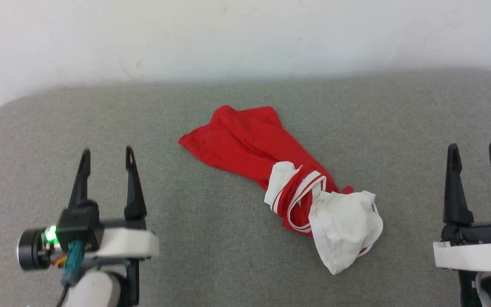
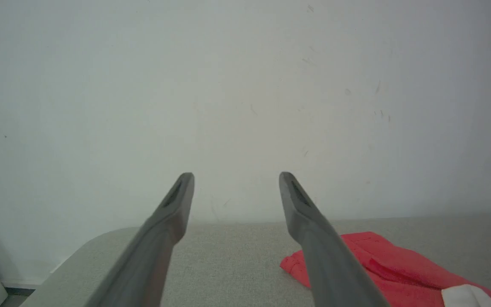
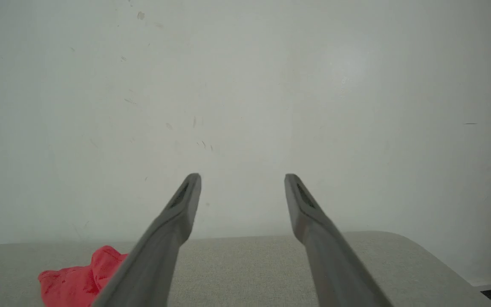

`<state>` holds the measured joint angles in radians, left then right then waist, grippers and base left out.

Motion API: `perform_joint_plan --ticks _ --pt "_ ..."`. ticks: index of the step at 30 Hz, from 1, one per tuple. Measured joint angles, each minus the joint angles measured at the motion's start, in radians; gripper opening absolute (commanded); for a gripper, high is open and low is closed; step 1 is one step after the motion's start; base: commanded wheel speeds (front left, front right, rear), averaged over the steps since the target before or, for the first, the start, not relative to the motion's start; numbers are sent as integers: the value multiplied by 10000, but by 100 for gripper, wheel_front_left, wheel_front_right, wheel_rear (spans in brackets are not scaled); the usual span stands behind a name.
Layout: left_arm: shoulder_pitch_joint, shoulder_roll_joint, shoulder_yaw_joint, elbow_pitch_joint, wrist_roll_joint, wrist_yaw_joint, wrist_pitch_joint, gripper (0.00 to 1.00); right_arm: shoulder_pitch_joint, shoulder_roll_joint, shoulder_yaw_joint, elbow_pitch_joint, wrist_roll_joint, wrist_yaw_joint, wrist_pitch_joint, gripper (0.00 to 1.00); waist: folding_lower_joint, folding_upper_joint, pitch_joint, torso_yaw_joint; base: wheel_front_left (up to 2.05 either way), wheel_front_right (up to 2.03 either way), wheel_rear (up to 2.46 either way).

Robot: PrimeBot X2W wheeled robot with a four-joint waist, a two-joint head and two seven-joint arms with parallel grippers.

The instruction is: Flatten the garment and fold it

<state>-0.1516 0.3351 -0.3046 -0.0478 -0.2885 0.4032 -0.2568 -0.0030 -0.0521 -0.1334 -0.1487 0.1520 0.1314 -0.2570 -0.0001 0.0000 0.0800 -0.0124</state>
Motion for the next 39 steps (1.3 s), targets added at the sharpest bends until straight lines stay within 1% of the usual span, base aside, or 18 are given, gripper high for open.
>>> perform_joint_plan --ticks 6,12,16,20,24,27,30,32,34,36,39 --pt "1048 -702 796 236 681 -988 -2 100 218 0 19 301 65 0 0 100 1 0 -149 98 0 0 0" --pt "1471 -1377 1455 412 1124 -1691 -2 100 470 0 40 412 88 0 0 100 1 0 -301 209 0 0 0" --pt "1533 -1701 1835 508 1335 -2119 -2 100 501 2 81 451 100 0 0 100 1 0 -374 253 0 0 0" --pt "1363 -1774 2021 497 1551 -2784 -2 100 500 2 69 431 100 0 0 100 1 0 -419 273 0 0 0" --pt "174 -1695 1908 596 1768 -3731 -2 100 491 0 69 416 98 0 0 100 1 0 -397 322 0 0 0" --pt "-1051 -1486 1511 1235 1914 -4518 -2 100 477 0 84 418 96 0 0 100 2 0 -359 317 0 0 0" --pt "-2252 -1340 848 2249 1941 -5016 15 100 453 4 155 389 90 0 0 100 2 0 -312 240 0 0 0" --pt "-3036 -1269 268 2953 1914 -5189 372 100 430 4 178 380 88 0 0 100 2 0 -266 157 0 0 0" --pt "-3797 -1220 -405 3613 1680 -5265 1034 100 399 2 174 372 88 0 0 100 1 0 -200 56 0 0 0" --pt "-4491 -1112 -1440 4126 1080 -5269 1764 100 291 0 180 372 90 0 0 100 2 0 -119 -58 0 0 0" --pt "-5433 -855 -3252 4723 -199 -5273 3083 100 162 0 184 355 94 0 0 100 2 0 34 -246 0 0 0"
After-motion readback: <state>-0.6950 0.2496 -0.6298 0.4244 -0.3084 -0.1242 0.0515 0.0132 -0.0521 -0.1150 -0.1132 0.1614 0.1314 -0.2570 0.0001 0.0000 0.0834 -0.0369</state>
